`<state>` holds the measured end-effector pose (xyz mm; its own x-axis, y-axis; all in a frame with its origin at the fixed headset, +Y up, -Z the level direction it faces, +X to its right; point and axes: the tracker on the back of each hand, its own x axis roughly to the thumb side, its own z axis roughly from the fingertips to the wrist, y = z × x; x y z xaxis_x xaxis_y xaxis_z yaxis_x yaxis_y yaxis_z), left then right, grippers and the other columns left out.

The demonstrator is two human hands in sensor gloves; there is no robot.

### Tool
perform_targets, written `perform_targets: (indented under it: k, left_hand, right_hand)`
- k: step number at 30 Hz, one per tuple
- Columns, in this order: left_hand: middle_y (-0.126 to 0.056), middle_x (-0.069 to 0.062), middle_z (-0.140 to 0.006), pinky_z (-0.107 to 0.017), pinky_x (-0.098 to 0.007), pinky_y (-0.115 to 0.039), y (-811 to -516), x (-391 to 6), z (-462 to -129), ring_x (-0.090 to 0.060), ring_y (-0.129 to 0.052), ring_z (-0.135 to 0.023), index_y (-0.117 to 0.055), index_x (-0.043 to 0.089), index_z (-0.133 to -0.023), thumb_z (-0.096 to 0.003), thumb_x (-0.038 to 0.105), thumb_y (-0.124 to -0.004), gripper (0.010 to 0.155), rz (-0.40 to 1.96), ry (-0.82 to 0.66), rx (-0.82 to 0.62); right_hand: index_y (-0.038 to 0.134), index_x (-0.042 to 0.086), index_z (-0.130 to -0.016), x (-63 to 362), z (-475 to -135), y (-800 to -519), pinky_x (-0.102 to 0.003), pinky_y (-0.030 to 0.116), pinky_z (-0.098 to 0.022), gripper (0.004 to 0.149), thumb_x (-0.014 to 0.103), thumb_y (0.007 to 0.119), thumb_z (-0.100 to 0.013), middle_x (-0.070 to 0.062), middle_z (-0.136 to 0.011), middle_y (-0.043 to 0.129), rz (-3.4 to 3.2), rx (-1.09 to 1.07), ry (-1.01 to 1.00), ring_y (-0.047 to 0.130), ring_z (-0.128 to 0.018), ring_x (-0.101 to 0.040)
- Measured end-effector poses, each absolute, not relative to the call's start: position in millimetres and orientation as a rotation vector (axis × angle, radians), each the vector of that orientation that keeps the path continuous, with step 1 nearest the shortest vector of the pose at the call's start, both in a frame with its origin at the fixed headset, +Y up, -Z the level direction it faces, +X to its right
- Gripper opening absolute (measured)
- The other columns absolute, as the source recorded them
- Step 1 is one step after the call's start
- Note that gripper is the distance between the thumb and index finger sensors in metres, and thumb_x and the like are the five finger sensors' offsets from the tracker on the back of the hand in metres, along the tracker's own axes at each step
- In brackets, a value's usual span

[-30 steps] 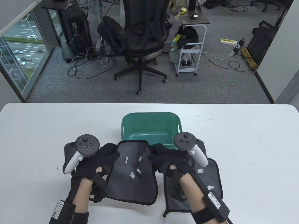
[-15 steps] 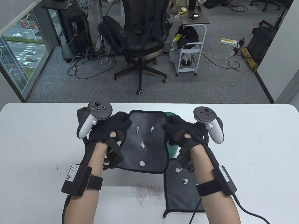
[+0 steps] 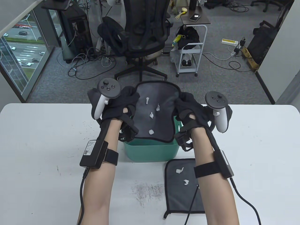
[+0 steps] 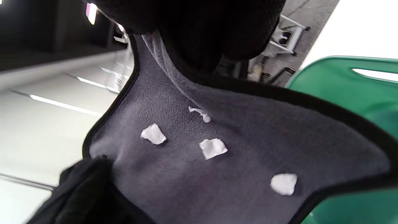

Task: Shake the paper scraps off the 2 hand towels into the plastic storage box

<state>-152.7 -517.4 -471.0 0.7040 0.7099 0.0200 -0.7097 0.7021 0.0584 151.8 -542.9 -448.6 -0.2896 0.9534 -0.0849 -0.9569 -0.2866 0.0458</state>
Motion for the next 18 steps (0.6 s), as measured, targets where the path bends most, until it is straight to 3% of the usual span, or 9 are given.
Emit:
perform_targets:
  k: [4,6,9,12,16,18]
  left_hand:
    - [-0.09,0.004,-0.101,-0.072,-0.054,-0.072,-563,-152,-478,-0.025,-0.089,-0.093,-0.076,0.04,-0.097,-0.0551,0.052,-0.074,0.044,0.825,0.04,0.2]
    - [-0.086,0.002,-0.106,-0.074,-0.058,-0.067,-585,-153,-478,-0.029,-0.082,-0.099,-0.079,0.041,-0.096,-0.0542,0.053,-0.074,0.044,0.793,0.092,0.214]
    - [-0.084,0.002,-0.106,-0.074,-0.06,-0.064,-611,-156,-478,-0.031,-0.079,-0.101,-0.081,0.042,-0.094,-0.0532,0.053,-0.075,0.043,0.765,0.101,0.242]
    - [-0.084,0.002,-0.107,-0.075,-0.062,-0.061,-620,-162,-479,-0.032,-0.077,-0.102,-0.082,0.042,-0.094,-0.0531,0.054,-0.076,0.043,0.743,0.124,0.208]
    - [-0.085,0.004,-0.105,-0.075,-0.062,-0.061,-620,-179,-479,-0.031,-0.077,-0.102,-0.083,0.043,-0.093,-0.0527,0.054,-0.077,0.042,0.595,0.197,0.227]
    - [-0.085,0.004,-0.106,-0.075,-0.064,-0.059,-622,-184,-480,-0.032,-0.076,-0.103,-0.084,0.043,-0.092,-0.0527,0.054,-0.077,0.042,0.599,0.191,0.193]
  right_hand:
    - [0.073,0.031,-0.09,144,-455,-565,-0.054,0.072,-0.061,0.041,0.037,0.081,-0.051,-0.005,-0.094,0.083,2.051,-0.048,-0.041,0.093,-0.074,-0.029]
    - [0.075,0.034,-0.089,140,-456,-578,-0.06,0.061,-0.068,0.041,0.04,0.081,-0.049,-0.005,-0.1,0.075,2.195,-0.068,-0.066,0.081,-0.088,-0.035]
    - [0.078,0.035,-0.087,138,-459,-597,-0.062,0.057,-0.069,0.04,0.042,0.082,-0.048,-0.005,-0.101,0.075,2.243,-0.111,-0.113,0.076,-0.091,-0.036]
    - [0.079,0.036,-0.086,145,-463,-609,-0.063,0.055,-0.069,0.04,0.043,0.083,-0.048,-0.005,-0.102,0.074,2.239,-0.192,-0.052,0.073,-0.093,-0.038]
    - [0.081,0.036,-0.085,169,-465,-621,-0.063,0.055,-0.069,0.038,0.042,0.083,-0.047,-0.004,-0.1,0.076,2.237,-0.392,-0.113,0.074,-0.093,-0.038]
    - [0.082,0.036,-0.085,175,-466,-626,-0.064,0.053,-0.069,0.038,0.043,0.084,-0.047,-0.005,-0.101,0.075,2.217,-0.377,-0.069,0.072,-0.093,-0.039]
